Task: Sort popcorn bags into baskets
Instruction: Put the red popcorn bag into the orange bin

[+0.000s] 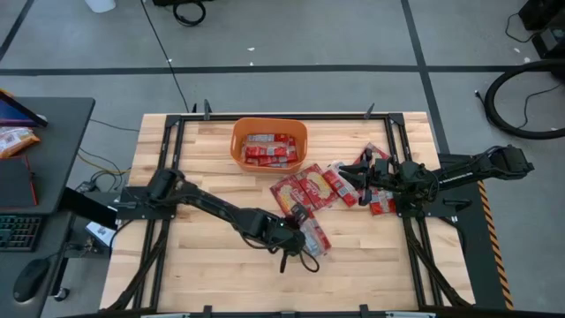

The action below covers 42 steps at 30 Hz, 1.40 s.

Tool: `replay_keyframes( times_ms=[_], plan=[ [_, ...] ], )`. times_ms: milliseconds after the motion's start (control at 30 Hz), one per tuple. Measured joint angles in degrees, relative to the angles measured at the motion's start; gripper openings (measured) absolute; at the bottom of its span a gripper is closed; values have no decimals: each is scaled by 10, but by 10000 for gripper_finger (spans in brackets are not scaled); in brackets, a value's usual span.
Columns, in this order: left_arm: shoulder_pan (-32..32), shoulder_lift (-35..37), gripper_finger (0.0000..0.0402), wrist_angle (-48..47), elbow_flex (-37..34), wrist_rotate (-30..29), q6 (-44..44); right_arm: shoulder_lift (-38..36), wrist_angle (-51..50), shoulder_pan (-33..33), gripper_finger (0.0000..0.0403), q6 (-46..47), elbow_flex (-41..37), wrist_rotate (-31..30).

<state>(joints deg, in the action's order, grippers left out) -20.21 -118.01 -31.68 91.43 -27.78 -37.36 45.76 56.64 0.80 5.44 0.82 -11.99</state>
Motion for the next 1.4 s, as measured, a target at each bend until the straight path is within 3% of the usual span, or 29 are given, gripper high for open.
replay_keyframes(
  times_ms=[267, 567, 700, 933, 1067, 1167, 1233, 1400],
  plan=[
    [23, 86, 2, -145, 31, -112, 91, 0, 3, 0, 87, -7, 0, 0],
    [126, 153, 1, -269, 28, -186, 261, 0, 9, 0, 87, -11, 0, 1],
    [184, 158, 1, -276, 27, -183, 283, 0, 12, 0, 87, -19, 0, 1],
    [298, 128, 1, -279, 27, -109, 310, 0, 12, 0, 87, -21, 0, 1],
    [334, 90, 1, -277, 27, -90, 283, 0, 11, 0, 87, -22, 0, 2],
    [349, 66, 6, -292, 27, -44, 266, 0, 11, 0, 87, -31, 0, 2],
    [352, 53, 19, -305, 27, -22, 264, 0, 12, 0, 87, -35, 0, 2],
    [336, 42, 87, -328, 27, -33, 262, 0, 11, 0, 87, -40, 0, 2]
  ],
)
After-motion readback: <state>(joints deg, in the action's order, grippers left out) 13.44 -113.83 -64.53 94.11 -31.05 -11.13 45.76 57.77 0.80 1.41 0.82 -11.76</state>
